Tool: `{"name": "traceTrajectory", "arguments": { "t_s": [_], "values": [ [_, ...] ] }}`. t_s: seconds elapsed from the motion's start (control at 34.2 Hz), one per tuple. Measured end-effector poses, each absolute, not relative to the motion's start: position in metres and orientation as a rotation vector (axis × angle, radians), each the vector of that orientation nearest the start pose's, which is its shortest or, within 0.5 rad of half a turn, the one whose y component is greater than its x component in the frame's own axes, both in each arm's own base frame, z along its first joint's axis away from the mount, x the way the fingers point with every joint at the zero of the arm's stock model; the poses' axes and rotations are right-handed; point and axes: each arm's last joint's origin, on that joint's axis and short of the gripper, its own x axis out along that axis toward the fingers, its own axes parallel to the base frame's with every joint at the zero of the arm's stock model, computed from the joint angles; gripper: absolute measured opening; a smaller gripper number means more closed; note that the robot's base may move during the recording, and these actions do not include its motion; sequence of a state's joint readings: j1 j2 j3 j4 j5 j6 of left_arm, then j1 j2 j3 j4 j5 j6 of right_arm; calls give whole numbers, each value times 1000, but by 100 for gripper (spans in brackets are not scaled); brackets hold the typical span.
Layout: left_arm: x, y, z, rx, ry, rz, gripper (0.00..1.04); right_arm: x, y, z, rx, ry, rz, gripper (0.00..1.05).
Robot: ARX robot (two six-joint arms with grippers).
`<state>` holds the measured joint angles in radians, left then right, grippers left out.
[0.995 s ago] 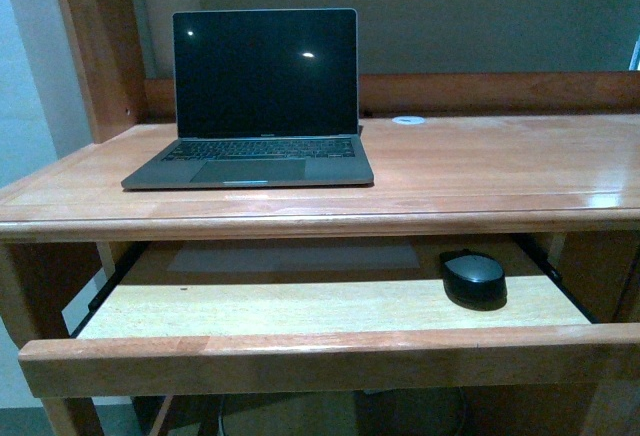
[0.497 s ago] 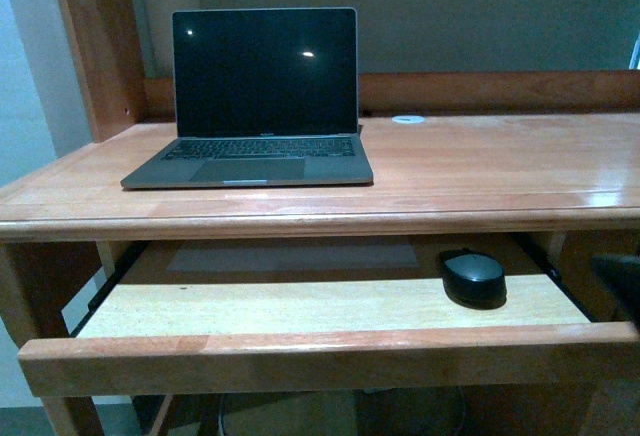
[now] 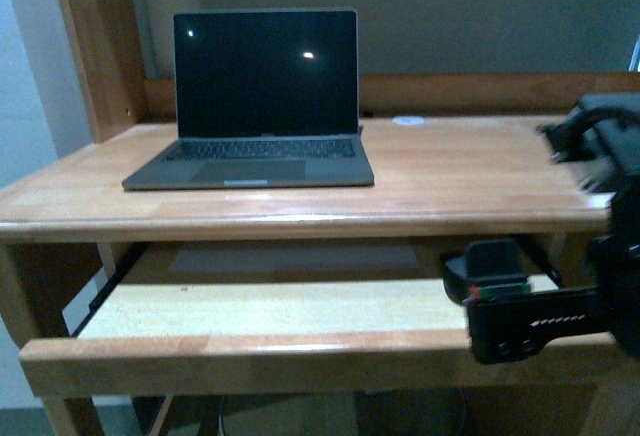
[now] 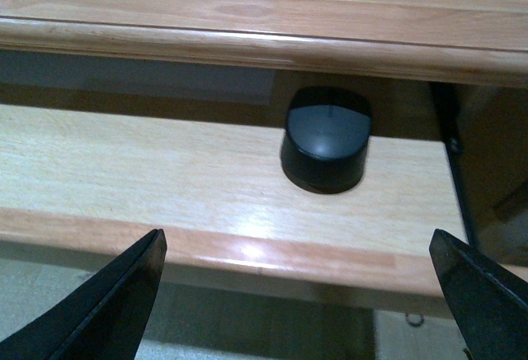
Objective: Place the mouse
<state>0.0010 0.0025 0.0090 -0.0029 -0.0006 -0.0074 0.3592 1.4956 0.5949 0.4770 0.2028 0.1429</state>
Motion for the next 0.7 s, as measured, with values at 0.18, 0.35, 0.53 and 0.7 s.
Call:
{"name": "traceTrajectory", "arguments": {
  "t_s": [0.18, 0.35, 0.53, 0.7],
  "values": [
    [97, 0, 166, -7, -3, 2, 98, 311, 104, 167, 44, 469, 56, 98],
    [97, 0, 166, -7, -4, 2, 98, 347, 101, 152, 76, 509, -11, 98],
    [97, 0, 166, -7, -4, 2, 98, 372, 96, 142, 101, 537, -38, 98],
    [97, 0, 166, -7, -4, 2, 98, 388, 97, 134, 116, 566, -30, 98]
  ]
}}
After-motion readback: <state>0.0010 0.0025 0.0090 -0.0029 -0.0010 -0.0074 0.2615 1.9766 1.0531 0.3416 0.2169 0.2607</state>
